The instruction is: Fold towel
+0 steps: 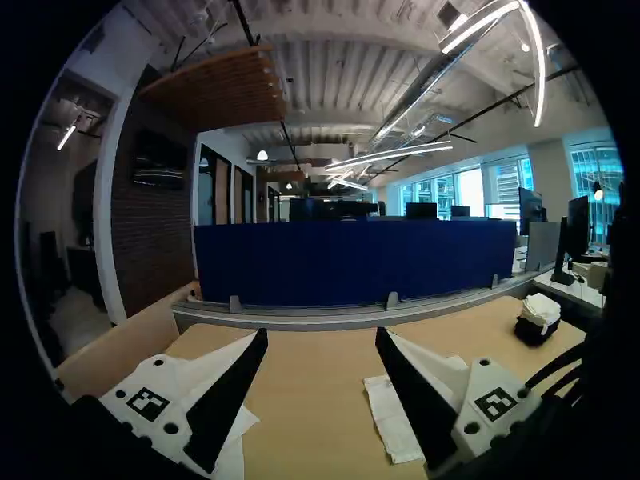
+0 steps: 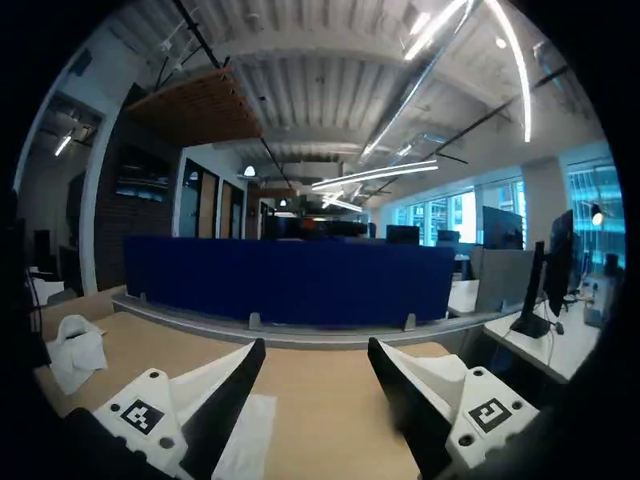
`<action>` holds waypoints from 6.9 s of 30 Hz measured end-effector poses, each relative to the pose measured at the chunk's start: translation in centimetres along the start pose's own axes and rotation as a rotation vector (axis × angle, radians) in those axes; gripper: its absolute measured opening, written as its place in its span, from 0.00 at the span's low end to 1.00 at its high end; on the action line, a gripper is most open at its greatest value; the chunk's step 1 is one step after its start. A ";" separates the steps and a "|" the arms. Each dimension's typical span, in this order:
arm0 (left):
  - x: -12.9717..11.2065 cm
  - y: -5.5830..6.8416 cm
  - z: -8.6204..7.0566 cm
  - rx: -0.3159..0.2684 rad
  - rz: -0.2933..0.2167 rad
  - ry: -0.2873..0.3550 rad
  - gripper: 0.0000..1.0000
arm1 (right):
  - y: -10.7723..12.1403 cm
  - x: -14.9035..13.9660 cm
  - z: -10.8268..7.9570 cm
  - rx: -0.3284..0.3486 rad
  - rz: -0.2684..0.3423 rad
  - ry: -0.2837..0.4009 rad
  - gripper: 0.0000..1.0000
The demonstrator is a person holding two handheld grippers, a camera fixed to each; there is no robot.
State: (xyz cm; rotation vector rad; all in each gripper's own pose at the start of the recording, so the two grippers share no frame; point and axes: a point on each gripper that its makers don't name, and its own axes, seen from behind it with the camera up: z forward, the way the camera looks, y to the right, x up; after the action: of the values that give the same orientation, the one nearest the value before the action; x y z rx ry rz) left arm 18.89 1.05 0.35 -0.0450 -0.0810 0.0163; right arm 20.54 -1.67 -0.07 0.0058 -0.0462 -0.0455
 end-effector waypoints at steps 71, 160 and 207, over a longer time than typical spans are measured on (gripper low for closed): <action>-25.7 13.0 1.1 -0.603 0.269 -0.555 1.00 | -10.1 -25.8 -0.4 0.551 -0.232 -0.598 1.00; -31.5 14.2 1.2 -0.637 0.263 -0.784 0.06 | -9.2 -32.7 -1.8 0.564 -0.207 -0.794 0.11; -20.3 13.2 -3.9 -0.600 0.100 -0.701 0.06 | -9.9 -20.1 -6.6 0.558 -0.108 -0.705 0.11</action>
State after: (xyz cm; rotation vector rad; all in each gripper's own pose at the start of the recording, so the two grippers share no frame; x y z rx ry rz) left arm -1.19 13.68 -5.73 -0.6441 -0.7834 0.1075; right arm 0.38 -10.64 -7.64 0.5516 -0.7632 -0.1398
